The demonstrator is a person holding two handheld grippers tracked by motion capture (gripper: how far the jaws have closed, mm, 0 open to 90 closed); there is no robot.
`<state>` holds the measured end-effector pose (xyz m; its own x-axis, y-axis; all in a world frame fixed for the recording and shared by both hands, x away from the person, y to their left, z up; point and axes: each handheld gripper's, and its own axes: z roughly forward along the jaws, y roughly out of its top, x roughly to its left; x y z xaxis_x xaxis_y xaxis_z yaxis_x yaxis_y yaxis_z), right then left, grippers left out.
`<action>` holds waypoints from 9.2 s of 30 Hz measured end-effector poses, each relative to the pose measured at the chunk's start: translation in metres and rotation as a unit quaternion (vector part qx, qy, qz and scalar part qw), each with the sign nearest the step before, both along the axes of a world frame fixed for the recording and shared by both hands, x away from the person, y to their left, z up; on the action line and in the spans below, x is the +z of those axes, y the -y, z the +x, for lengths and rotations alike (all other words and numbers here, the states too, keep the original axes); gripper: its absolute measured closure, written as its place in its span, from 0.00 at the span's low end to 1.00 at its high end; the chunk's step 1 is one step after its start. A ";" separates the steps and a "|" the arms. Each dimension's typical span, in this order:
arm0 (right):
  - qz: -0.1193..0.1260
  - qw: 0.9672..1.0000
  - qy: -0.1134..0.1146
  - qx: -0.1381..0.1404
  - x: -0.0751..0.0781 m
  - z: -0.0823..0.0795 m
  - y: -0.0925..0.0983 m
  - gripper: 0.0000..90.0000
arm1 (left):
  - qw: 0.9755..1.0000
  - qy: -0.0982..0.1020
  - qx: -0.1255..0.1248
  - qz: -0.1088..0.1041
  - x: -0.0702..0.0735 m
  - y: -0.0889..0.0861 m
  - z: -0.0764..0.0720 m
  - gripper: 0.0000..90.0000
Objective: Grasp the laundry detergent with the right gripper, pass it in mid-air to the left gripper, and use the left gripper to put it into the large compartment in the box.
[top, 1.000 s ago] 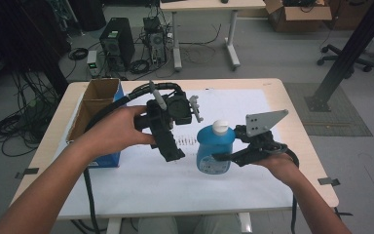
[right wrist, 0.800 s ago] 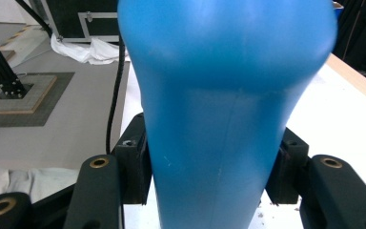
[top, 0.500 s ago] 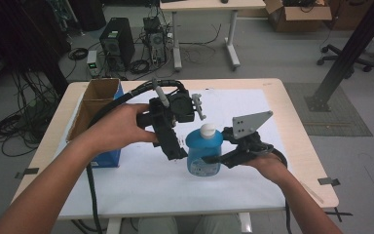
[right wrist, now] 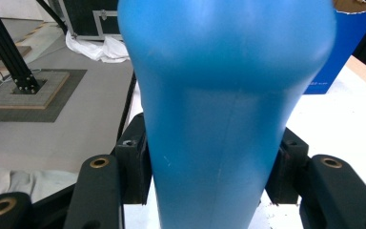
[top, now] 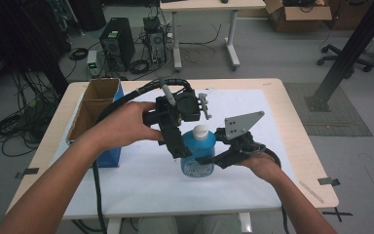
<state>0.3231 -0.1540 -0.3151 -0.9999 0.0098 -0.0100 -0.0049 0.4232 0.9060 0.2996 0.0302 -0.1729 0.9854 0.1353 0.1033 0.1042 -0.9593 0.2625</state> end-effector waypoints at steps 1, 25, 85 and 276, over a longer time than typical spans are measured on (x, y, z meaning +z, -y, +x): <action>0.000 1.000 0.001 0.001 0.000 0.000 -0.001 0.50 | 1.000 0.000 -0.002 0.001 0.000 0.001 0.000 0.06; -0.003 1.000 -0.006 0.013 0.000 -0.002 -0.006 0.50 | 1.000 -0.012 -0.023 0.012 -0.010 0.018 0.009 0.06; 0.000 1.000 -0.009 0.018 -0.001 -0.002 -0.008 0.50 | 0.998 -0.038 -0.042 0.028 -0.027 0.028 0.011 0.37; -0.213 0.947 -0.028 -0.239 0.046 0.038 0.157 0.05 | 0.794 0.010 0.608 0.005 -0.084 -0.227 0.108 0.42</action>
